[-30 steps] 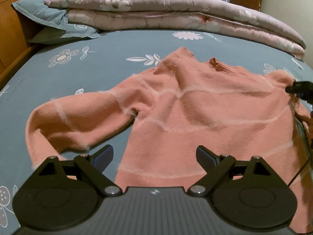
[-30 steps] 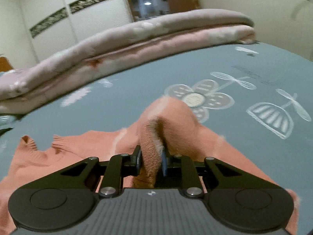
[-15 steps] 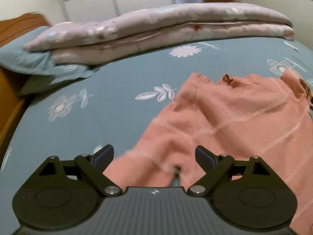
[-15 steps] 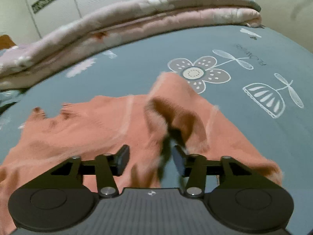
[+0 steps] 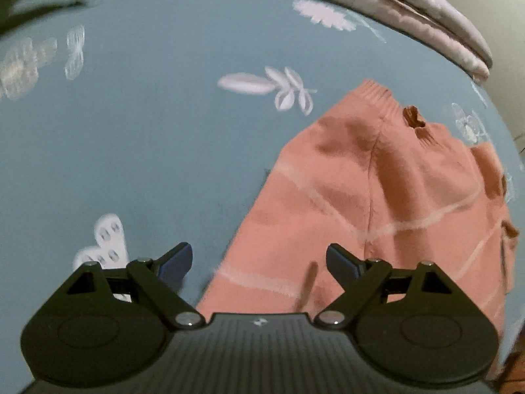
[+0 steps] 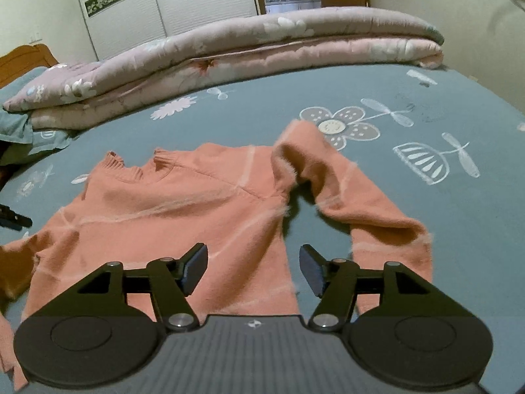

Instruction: Fold clothes

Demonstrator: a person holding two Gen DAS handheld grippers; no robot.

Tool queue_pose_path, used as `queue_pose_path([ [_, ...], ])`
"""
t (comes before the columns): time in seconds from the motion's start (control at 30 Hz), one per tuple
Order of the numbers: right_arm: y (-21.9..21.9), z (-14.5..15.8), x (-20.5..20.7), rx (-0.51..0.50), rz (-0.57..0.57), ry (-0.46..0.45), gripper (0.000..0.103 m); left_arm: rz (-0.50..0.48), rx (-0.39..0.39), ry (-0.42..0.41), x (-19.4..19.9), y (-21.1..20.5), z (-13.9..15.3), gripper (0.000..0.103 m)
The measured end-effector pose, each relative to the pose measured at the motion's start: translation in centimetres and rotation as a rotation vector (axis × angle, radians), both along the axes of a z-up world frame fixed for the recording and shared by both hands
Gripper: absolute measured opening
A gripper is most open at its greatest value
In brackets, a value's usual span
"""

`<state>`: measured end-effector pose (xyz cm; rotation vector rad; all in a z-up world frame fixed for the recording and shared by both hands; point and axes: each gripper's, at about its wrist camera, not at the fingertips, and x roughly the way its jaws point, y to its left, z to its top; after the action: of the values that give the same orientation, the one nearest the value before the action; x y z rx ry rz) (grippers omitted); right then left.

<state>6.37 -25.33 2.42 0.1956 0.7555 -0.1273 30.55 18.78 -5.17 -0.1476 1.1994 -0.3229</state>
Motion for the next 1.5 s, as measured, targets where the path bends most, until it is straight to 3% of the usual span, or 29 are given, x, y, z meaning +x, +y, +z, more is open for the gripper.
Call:
queue_pose_path([
  [0.07, 0.1, 0.2, -0.4, -0.009, -0.004, -0.004, 0.068, 0.011, -0.021, 0.032, 0.1, 0.4, -0.9, 0.089],
  [0.23, 0.7, 0.1, -0.5, 0.003, -0.002, 0.006, 0.068, 0.029, 0.010, 0.117, -0.2, 0.1, -2.7, 0.089],
  [0.4, 1.9, -0.1, -0.4, 0.007, 0.037, 0.008, 0.068, 0.015, 0.057, 0.114, -1.1, -0.7, -2.6, 0.087],
  [0.43, 2.1, -0.1, -0.3, 0.008, 0.041, 0.008, 0.068, 0.012, 0.068, 0.112, -1.3, -0.9, -2.6, 0.082],
  [0.47, 2.3, -0.2, -0.3, 0.008, 0.045, 0.009, 0.068, -0.003, 0.082, 0.108, -1.5, -1.2, -2.5, 0.068],
  [0.53, 2.6, -0.3, -0.2, 0.011, 0.051, 0.012, 0.068, -0.027, 0.109, 0.094, -1.9, -1.6, -2.1, 0.056],
  [0.57, 2.7, -0.4, -0.1, 0.014, 0.054, 0.012, 0.068, -0.030, 0.105, 0.091, -2.1, -1.6, -1.8, 0.042],
  [0.63, 2.9, -0.4, -0.1, 0.013, 0.063, 0.015, 0.069, -0.025, 0.082, 0.092, -2.4, -1.5, -1.4, 0.029],
  [0.77, 3.1, -0.5, 0.2, 0.010, 0.065, 0.021, 0.070, -0.025, 0.116, 0.056, -3.1, -1.8, -0.9, 0.017],
  [1.1, 3.3, -0.4, 0.3, 0.002, 0.072, 0.017, 0.073, 0.059, 0.255, -0.039, -4.7, -1.2, 1.8, 0.014],
  [1.5, 3.3, -1.0, 0.7, 0.010, 0.080, 0.028, 0.073, 0.136, 0.314, -0.026, -3.6, 0.0, -0.7, 0.018],
])
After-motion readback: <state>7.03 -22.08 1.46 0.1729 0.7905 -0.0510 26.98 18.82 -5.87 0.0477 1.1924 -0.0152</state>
